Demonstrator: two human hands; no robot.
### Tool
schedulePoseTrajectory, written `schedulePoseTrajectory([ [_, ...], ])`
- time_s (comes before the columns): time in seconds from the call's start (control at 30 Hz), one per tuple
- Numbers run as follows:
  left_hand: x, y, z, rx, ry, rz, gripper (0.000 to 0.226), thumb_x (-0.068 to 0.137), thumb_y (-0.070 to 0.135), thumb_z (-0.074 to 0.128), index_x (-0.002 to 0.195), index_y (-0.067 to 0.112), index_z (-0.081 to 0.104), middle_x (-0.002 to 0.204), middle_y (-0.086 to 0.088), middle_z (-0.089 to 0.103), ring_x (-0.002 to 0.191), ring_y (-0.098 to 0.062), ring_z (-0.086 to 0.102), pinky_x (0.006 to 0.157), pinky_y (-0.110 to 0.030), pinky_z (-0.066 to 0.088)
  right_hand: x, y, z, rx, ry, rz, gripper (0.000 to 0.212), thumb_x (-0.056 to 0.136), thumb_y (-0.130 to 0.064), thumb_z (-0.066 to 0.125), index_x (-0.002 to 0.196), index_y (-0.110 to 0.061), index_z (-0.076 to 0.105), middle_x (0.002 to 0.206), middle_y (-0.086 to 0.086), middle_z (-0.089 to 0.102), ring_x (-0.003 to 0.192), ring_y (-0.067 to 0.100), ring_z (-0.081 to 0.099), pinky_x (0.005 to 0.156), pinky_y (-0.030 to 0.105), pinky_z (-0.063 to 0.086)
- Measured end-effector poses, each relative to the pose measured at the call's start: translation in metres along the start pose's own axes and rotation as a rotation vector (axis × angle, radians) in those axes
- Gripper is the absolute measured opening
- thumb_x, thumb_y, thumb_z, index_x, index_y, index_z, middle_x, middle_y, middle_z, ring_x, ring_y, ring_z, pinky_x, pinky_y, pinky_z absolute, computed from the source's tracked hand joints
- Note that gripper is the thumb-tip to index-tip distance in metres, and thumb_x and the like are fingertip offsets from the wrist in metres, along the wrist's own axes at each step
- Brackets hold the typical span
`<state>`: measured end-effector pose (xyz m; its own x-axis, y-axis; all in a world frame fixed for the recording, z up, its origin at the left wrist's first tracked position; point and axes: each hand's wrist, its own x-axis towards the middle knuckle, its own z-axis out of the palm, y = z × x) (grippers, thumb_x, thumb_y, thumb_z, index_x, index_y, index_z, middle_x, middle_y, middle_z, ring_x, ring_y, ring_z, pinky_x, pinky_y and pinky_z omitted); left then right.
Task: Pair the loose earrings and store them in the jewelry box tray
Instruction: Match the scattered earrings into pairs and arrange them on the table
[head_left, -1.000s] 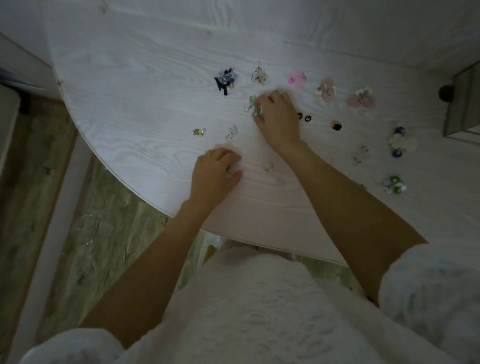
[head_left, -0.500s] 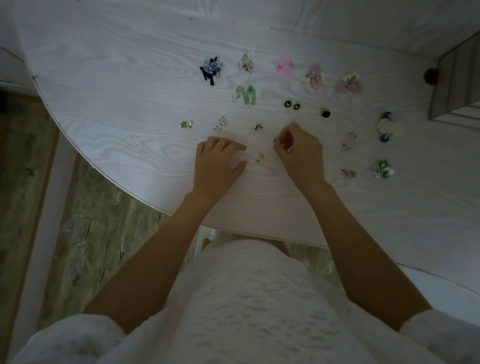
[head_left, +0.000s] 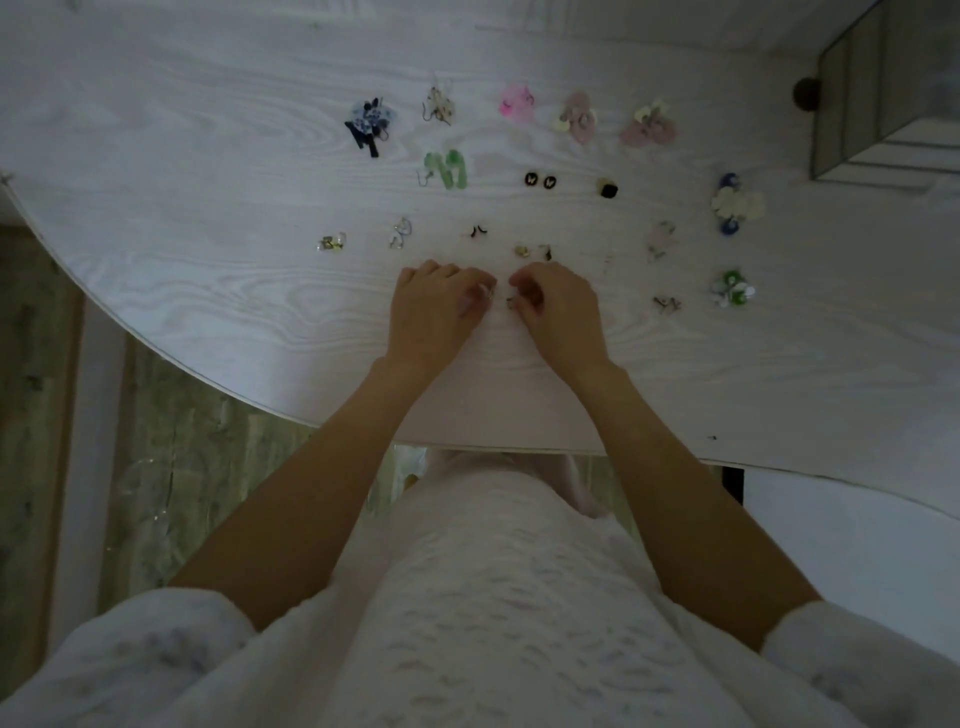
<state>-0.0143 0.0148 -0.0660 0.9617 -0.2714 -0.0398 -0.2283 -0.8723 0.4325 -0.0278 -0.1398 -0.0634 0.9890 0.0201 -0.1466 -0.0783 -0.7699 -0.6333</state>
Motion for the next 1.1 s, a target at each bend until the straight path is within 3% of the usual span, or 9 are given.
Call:
schedulePoseTrajectory([
  [0.13,-0.002,-0.005,0.0,-0.026,0.0,-0.009,0.024,0.085,0.028,0.06,0.108,0.025,0.066,0.098,-0.001,0.068,0.089,-0.026,0.056,0.073,-0.031,0.032,0.004,-0.01,0.001,0.062,0.057,0.003,0.022,0.084,-0.006,0.06,0.106,-0.007,0.062,0.098,0.01,0.067,0.085,0.019,0.061,0.08,0.03,0.049],
  [0.23,-0.004,-0.008,-0.001,-0.034,-0.001,-0.023,0.034,0.084,0.028,0.061,0.118,0.023,0.06,0.104,0.0,0.066,0.094,-0.025,0.056,0.077,-0.033,0.035,-0.001,-0.008,-0.002,0.047,0.143,0.01,0.024,0.084,0.0,0.056,0.106,-0.006,0.062,0.101,0.01,0.064,0.082,0.012,0.055,0.078,0.025,0.047],
  [0.37,-0.002,-0.008,-0.003,-0.04,-0.006,-0.041,0.023,0.085,0.028,0.06,0.106,0.021,0.065,0.096,-0.001,0.068,0.091,-0.026,0.057,0.078,-0.035,0.034,-0.009,-0.007,0.001,0.061,0.077,0.148,0.022,0.082,-0.011,0.063,0.103,-0.008,0.062,0.093,0.008,0.063,0.08,0.016,0.057,0.077,0.029,0.047],
  [0.47,0.002,-0.006,-0.002,-0.056,-0.013,-0.044,0.02,0.087,0.032,0.057,0.101,0.022,0.068,0.09,-0.002,0.069,0.086,-0.025,0.057,0.075,-0.033,0.033,-0.005,-0.017,0.01,0.069,0.034,0.143,0.021,0.082,-0.017,0.066,0.101,-0.007,0.062,0.094,0.01,0.062,0.082,0.018,0.055,0.076,0.02,0.038],
  [0.6,0.005,-0.006,-0.003,-0.059,-0.01,-0.031,0.019,0.087,0.033,0.057,0.098,0.022,0.068,0.086,-0.004,0.069,0.082,-0.026,0.058,0.074,-0.033,0.033,0.001,-0.025,0.014,-0.027,0.057,0.09,0.019,0.089,-0.012,0.056,0.104,-0.005,0.063,0.105,0.014,0.059,0.091,0.023,0.057,0.074,0.018,0.032],
  [0.8,0.006,-0.01,-0.002,-0.046,-0.012,0.026,0.017,0.084,0.035,0.061,0.094,0.024,0.068,0.086,0.0,0.069,0.08,-0.023,0.059,0.072,-0.031,0.031,0.006,-0.026,0.015,-0.341,-0.026,0.03,0.02,0.091,-0.004,0.05,0.109,-0.005,0.058,0.124,0.017,0.053,0.101,0.027,0.056,0.078,0.032,0.045],
  [0.97,0.008,-0.013,0.001,-0.03,0.0,0.035,0.021,0.083,0.039,0.061,0.092,0.021,0.068,0.085,-0.002,0.069,0.08,-0.024,0.058,0.071,-0.03,0.03,0.009,-0.03,0.014,-0.212,-0.078,0.067,0.025,0.089,-0.017,0.057,0.111,-0.005,0.059,0.131,0.017,0.049,0.113,0.026,0.053,0.087,0.031,0.042],
  [1.1,0.008,-0.013,0.0,-0.017,-0.005,0.04,0.025,0.084,0.039,0.061,0.095,0.018,0.068,0.086,-0.005,0.069,0.082,-0.026,0.058,0.072,-0.032,0.033,0.002,-0.031,0.009,-0.074,-0.033,0.119,0.034,0.085,-0.013,0.062,0.118,-0.005,0.058,0.121,0.016,0.054,0.109,0.026,0.054,0.089,0.028,0.039],
])
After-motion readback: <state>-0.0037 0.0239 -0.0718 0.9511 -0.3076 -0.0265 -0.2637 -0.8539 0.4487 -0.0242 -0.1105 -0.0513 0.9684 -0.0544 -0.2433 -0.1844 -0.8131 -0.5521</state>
